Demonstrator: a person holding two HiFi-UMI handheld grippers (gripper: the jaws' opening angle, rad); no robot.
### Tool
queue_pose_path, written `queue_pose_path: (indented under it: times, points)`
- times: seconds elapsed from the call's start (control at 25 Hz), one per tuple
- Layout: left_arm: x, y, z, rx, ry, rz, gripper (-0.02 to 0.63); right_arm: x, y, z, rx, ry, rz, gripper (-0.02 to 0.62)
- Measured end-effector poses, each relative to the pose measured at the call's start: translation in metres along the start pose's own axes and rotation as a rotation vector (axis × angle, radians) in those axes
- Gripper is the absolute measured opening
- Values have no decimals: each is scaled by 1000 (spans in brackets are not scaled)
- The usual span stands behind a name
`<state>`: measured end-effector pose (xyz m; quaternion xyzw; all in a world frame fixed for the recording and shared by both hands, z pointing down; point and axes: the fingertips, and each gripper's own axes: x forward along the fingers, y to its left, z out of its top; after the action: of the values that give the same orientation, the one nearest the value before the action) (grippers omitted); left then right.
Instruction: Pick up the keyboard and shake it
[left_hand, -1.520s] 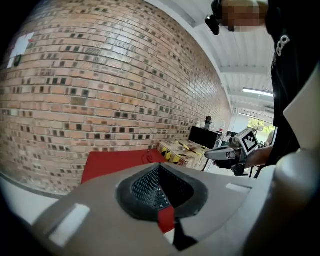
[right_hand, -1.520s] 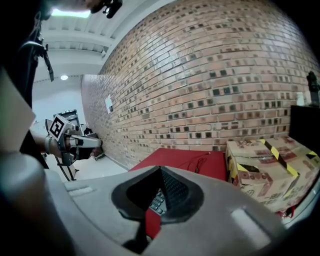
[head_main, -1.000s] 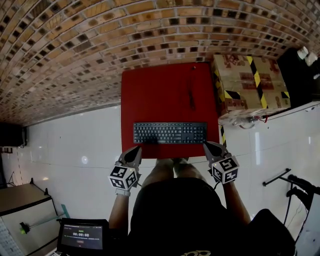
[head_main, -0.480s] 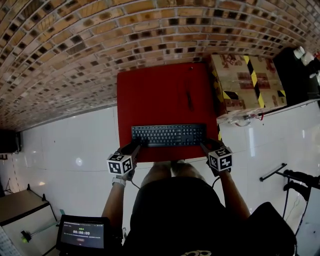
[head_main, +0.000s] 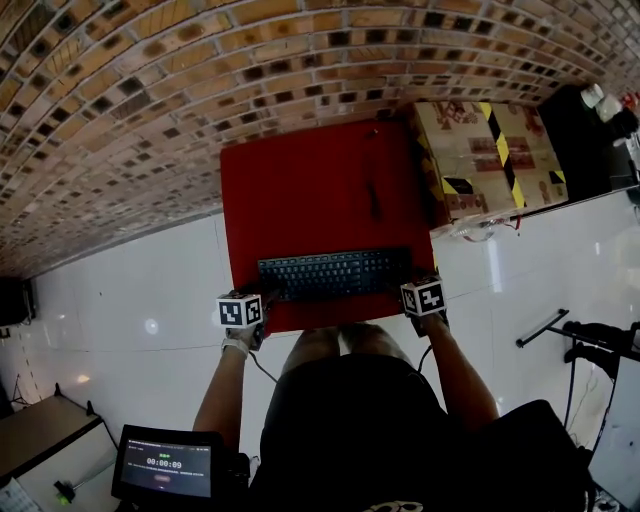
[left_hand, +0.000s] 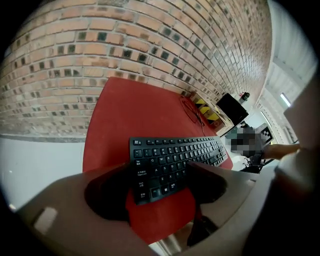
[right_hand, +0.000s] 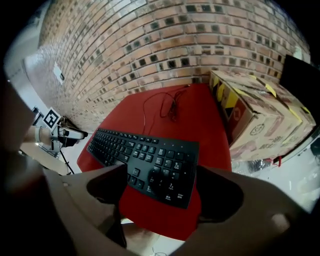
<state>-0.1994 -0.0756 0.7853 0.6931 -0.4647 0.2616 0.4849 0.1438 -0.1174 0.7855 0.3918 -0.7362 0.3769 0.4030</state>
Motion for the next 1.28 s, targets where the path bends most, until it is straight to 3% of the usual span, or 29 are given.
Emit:
queue_pose_path:
  times: [0.16,0.36,0.72,0.88,1.16,1.28]
  points:
    - [15,7,-1,7,55,-6,388,24,-12,-9,70,86,-33,458]
    - [27,10,0,8,89,-15,393,37,-16,-10,132,120,-24,463]
    - [41,18,-6,-1,143,-20,396,49,-19,-4,114,177,-26,463]
    - [42,21,-5,0,160,1,364,51,-20,-4,99,200,-47,463]
    - [45,19,-6,-3,169,14,391,51,-20,-5,103,210,-53,463]
    - [46,22,-6,16,179,34,364,52,-20,-4,101,203,-54,463]
